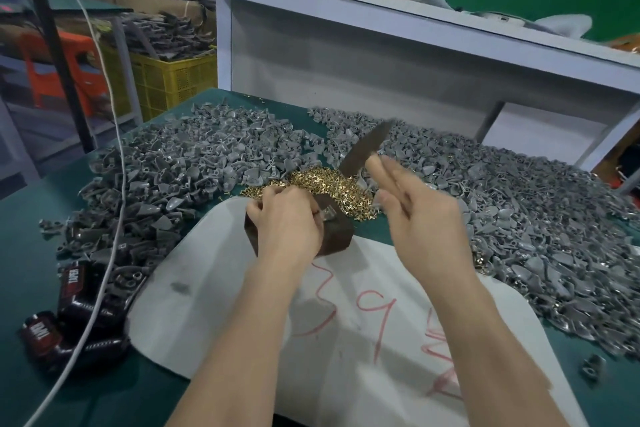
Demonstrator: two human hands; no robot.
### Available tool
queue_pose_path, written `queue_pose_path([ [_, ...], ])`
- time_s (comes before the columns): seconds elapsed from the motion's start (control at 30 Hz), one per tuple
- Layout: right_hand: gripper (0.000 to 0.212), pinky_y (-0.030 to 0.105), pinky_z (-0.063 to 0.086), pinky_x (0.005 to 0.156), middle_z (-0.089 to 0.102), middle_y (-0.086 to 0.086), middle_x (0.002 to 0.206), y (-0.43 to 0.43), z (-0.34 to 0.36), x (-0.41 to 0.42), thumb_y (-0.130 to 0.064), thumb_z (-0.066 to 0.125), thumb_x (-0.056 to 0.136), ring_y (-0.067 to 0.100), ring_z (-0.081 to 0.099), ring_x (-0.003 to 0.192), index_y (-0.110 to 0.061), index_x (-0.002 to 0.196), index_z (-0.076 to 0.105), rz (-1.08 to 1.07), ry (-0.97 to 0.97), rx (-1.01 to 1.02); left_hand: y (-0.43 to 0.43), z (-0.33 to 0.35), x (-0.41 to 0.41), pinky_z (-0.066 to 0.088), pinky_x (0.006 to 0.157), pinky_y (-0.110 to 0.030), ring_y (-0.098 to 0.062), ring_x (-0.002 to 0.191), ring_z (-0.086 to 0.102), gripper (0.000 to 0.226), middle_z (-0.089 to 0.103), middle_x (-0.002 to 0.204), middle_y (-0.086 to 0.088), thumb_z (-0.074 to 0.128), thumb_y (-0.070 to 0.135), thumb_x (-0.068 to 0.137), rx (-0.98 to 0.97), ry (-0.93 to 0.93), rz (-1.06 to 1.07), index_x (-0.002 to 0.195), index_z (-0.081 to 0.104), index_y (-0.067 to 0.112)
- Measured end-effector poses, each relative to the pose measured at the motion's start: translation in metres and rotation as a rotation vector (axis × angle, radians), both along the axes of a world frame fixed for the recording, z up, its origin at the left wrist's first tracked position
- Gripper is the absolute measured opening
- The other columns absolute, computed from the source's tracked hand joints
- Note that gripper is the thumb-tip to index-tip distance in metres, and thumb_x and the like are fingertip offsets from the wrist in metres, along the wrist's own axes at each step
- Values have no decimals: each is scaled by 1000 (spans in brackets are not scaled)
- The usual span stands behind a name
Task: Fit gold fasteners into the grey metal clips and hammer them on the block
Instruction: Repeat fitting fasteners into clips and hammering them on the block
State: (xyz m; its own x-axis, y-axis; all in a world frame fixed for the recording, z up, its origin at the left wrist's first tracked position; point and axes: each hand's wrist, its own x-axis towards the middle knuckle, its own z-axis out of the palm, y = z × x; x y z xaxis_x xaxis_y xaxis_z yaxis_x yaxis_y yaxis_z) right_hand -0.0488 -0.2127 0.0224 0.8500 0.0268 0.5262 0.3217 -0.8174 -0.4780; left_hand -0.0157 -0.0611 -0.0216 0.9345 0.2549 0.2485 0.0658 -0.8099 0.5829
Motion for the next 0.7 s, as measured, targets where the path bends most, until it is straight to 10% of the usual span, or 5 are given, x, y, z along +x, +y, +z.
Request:
queue_pose_path([
  [0.2, 41, 33, 52, 87, 67, -7, 117, 2, -8, 0, -32, 51, 95, 19, 64, 105, -43, 134, 46, -11, 188, -242, 0, 0, 1, 24, 93, -39, -23, 118, 39, 12, 65, 107, 6, 61, 23, 88, 12, -2, 4, 90, 72, 25],
  [0.33, 40, 3, 43, 79, 59, -36, 105, 1, -4, -1, -27, 54, 96, -26, 53, 84, -34, 134, 49, 11, -54, 56, -1, -1, 2, 25, 94, -39, -22, 116, 40, 10, 66, 105, 6, 62, 23, 87, -13, -15, 13, 85, 72, 25],
  [0.47, 42, 29, 51, 81, 68, -4, 114, 5, -12, -2, -30, 53, 94, 18, 65, 96, -44, 133, 46, 44, 202, -215, -1, -1, 0, 23, 91, -38, -23, 118, 38, 12, 65, 106, 6, 59, 24, 88, 20, -15, 2, 88, 71, 24],
  [0.63, 42, 4, 39, 84, 60, -25, 111, 5, -5, 3, -29, 53, 95, -12, 56, 87, -37, 136, 47, 22, -22, 25, -1, 0, 1, 23, 92, -38, -21, 118, 39, 12, 66, 105, 8, 60, 27, 88, 1, -23, 20, 84, 71, 26],
  [0.7, 43, 23, 49, 90, 64, -11, 119, 7, -10, 4, -31, 50, 96, 7, 63, 94, -40, 137, 43, 22, 139, -153, -1, 0, 0, 24, 91, -38, -23, 118, 39, 13, 65, 104, 7, 59, 25, 88, 29, -17, 11, 86, 72, 25],
])
